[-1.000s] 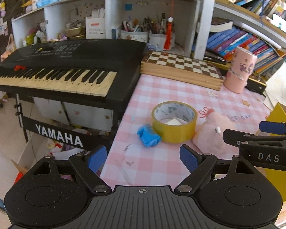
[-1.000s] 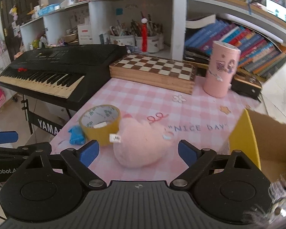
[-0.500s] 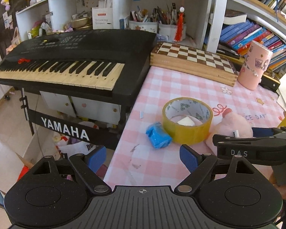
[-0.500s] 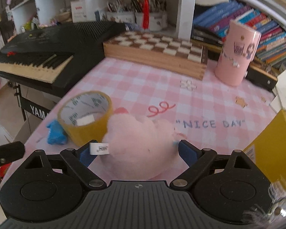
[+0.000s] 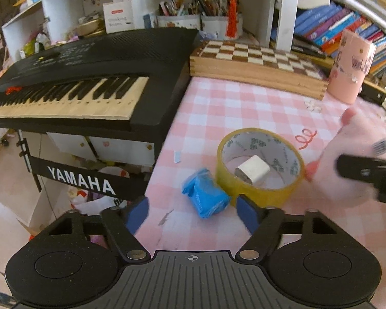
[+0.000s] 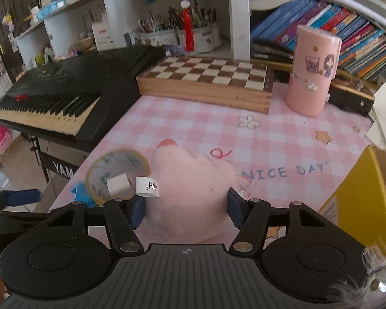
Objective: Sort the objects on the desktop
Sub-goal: 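Grasp the pink plush pig with the right tool while the left grasps the blue object, then lift the plush pig and blue object with both tools toward the yellow box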
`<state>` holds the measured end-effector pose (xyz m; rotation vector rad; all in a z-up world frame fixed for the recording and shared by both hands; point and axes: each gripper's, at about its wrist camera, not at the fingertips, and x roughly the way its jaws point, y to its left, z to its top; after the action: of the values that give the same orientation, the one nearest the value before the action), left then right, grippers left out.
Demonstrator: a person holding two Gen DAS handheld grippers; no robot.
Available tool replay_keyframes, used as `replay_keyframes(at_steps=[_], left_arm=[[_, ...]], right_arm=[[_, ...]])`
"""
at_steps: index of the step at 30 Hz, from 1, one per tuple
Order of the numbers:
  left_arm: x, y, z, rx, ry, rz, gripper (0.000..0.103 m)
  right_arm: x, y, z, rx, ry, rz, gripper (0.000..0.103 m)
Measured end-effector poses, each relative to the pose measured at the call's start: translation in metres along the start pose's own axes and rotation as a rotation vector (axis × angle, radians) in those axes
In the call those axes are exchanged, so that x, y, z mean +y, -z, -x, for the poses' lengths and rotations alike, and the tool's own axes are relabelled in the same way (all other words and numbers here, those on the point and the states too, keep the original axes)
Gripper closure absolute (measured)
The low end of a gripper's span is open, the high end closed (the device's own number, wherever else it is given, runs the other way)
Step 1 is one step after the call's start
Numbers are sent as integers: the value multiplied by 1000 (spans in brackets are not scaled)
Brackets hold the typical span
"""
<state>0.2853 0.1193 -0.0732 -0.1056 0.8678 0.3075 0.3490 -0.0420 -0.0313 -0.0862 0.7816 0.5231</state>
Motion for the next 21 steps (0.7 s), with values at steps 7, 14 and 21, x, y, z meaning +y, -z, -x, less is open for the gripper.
replay_keyframes(at_steps=[7, 14, 21], left_arm=[[-4, -1, -19, 14, 4, -18, 50], [-8, 0, -20, 6, 39, -38, 63], [-9, 1, 3, -27, 76, -62, 64]], right_arm=[[-2, 0, 7, -6, -13, 24, 42], [-4, 2, 7, 8, -11, 17, 42], [-4, 3, 9, 6, -11, 14, 42]])
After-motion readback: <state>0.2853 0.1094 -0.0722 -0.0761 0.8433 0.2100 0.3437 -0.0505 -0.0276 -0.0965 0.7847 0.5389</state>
